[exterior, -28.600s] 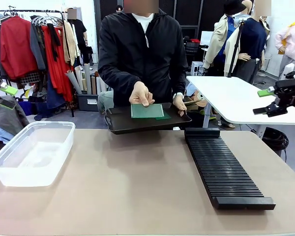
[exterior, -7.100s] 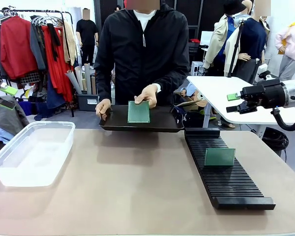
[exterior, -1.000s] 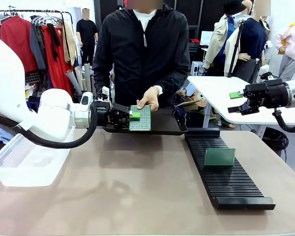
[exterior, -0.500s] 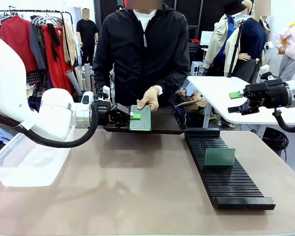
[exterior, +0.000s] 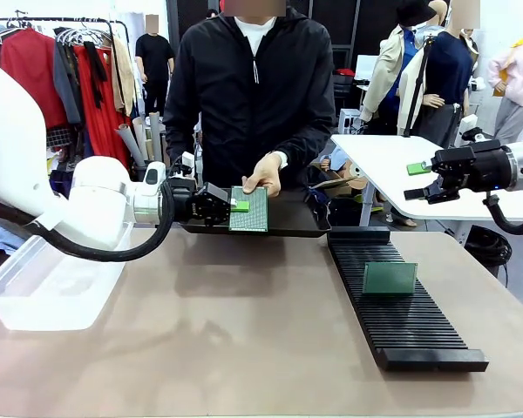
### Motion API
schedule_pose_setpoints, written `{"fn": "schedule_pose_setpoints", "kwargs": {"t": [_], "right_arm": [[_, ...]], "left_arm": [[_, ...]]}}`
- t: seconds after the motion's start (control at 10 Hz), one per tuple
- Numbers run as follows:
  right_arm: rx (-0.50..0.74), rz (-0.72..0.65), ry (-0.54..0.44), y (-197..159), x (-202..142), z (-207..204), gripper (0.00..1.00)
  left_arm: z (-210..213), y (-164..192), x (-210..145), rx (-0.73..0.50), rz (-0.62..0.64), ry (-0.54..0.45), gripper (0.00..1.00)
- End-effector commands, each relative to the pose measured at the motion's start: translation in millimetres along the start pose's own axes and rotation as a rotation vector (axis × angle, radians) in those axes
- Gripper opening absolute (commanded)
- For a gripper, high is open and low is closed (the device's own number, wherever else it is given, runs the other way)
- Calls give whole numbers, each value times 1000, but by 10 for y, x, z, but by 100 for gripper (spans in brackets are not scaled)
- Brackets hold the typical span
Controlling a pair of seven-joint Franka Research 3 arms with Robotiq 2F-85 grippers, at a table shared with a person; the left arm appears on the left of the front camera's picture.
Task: Sort PCBs into racks and boxes based on the side picked up.
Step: Pick up the Blank PCB handed by the Human, then if the short side of the Blank PCB is picked up, insert it into the PCB Rack ; if the long side is picked up, place it in the Organizing box.
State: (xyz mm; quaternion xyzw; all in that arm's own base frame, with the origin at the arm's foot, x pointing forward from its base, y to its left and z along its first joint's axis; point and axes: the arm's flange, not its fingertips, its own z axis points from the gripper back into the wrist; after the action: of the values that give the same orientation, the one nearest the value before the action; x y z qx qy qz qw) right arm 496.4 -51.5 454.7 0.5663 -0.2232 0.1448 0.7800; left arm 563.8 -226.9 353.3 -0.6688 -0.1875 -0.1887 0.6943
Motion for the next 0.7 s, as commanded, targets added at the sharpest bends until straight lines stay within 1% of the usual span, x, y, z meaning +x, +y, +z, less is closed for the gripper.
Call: {"fn": "schedule_pose_setpoints", "kwargs": {"t": [0.0, 0.6], "right_arm": [[0, 2, -1, 13, 7, 2, 100], [0, 2, -1, 13, 7, 2, 100]], "left_arm": [[2, 3, -13, 1, 1, 2, 0], [2, 3, -13, 1, 1, 2, 0]]}}
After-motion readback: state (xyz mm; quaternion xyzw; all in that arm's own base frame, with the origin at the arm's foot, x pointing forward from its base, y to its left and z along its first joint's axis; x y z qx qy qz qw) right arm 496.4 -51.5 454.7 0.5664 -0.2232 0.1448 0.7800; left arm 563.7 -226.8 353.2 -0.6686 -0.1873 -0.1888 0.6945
